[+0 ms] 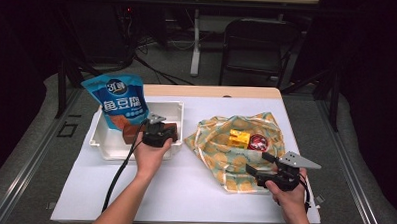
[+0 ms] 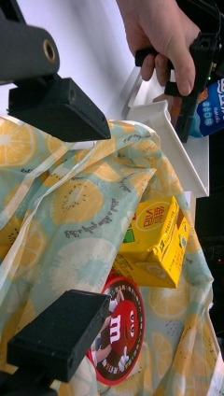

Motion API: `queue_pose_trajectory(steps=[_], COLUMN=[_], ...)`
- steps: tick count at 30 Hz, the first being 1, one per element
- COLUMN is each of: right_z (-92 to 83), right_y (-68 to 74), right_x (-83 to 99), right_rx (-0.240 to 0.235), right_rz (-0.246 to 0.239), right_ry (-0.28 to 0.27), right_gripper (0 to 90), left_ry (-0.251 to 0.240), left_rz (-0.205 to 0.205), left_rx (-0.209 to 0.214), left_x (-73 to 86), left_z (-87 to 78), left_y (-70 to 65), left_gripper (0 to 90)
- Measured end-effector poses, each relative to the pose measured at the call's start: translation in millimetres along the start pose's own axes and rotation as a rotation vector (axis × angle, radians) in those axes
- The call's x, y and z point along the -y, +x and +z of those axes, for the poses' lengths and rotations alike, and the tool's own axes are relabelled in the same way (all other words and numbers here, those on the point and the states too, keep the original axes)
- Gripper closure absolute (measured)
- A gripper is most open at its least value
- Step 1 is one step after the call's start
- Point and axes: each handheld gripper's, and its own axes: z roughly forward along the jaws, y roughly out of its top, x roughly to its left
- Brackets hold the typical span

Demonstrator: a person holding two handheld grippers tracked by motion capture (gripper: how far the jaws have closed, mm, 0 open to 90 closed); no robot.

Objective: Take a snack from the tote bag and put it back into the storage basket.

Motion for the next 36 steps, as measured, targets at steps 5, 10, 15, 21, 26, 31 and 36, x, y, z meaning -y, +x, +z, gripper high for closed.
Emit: queue_pose_trajectory(steps=[5,10,15,21,26,31,36], right_z=[1.0,0.5,1.1,1.6,1.9,1.8,2.4], right_y=[0.1,-0.7,-0.8,-0.3,-0.1,0.2,0.1], right_x=[0.1,0.5,0.8,1.0,1.1,0.9,1.2], right_rx=[-0.005,-0.002,-0.001,0.002,0.001,0.002,-0.001], right_rz=[-0.004,-0.003,0.001,0.003,0.002,-0.001,0.000], right_ry=[0.005,0.006,0.005,0.003,0.004,0.007,0.004], right_gripper=[16.6,16.4,16.4,16.4,16.4,16.4,16.5], left_ry=[0.031,0.041,0.046,0.049,0.043,0.040,0.038], left_rz=[0.003,0.003,0.010,0.011,0.002,-0.012,-0.016], left_rx=[-0.006,-0.040,-0.059,-0.071,-0.081,-0.088,-0.101], left_x=[-4.9,-5.8,-5.4,-3.8,-0.1,3.2,5.0], left_z=[10.2,14.9,12.9,7.2,0.1,-5.5,-10.0], left_y=[-7.5,-9.3,-10.0,-5.4,0.8,7.6,13.8], left_gripper=[90.0,90.0,90.0,90.0,90.0,90.0,90.0])
